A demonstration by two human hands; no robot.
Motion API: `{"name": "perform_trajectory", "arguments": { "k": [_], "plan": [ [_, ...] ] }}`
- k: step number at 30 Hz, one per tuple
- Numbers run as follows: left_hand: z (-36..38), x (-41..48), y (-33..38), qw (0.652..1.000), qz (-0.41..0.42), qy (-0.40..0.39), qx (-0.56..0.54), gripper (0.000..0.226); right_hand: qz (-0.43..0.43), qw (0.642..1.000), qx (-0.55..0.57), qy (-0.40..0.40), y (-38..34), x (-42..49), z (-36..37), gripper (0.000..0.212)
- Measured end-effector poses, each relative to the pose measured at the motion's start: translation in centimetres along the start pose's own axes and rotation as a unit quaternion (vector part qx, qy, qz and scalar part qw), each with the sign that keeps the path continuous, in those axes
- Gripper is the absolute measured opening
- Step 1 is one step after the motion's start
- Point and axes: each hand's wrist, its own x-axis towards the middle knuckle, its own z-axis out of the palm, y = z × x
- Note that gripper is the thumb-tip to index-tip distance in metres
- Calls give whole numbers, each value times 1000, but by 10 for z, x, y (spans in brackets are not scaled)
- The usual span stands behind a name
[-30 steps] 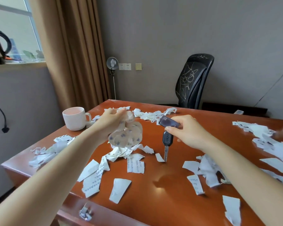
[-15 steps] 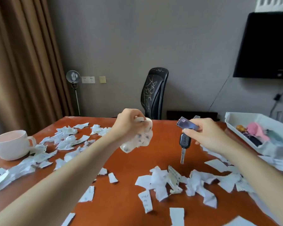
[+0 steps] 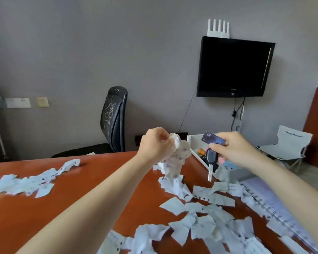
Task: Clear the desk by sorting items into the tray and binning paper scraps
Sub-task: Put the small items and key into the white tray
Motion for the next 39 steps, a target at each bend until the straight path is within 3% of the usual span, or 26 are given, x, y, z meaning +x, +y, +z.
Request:
{"name": "perform_trajectory", "arguments": {
  "k": [3, 11, 16, 24, 30, 34, 39],
  "plan": [
    [29, 21, 4, 993, -44, 6, -109, 13, 14, 1000, -5, 22, 26, 19, -17, 23],
    [96, 71, -5, 957, -121, -13, -264, 8, 56, 996, -15, 65, 83, 83, -39, 21],
    [127, 98, -14, 956, -123, -9, -266, 13, 67, 986, -139, 68, 107, 117, -34, 35],
    [156, 120, -36, 959, -112, -44, -258, 6, 118, 951, -284, 37, 156, 164, -15, 26],
    [164, 131, -52, 957, -104, -59, -262, 7, 166, 935, -315, 4, 185, 177, 7, 26],
    [165, 130, -62, 960, -95, -84, -249, 5, 212, 931, -296, -9, 197, 179, 20, 6],
    [168, 131, -68, 960, -92, -93, -248, 5, 223, 931, -286, -31, 202, 180, 36, 7]
  ]
}}
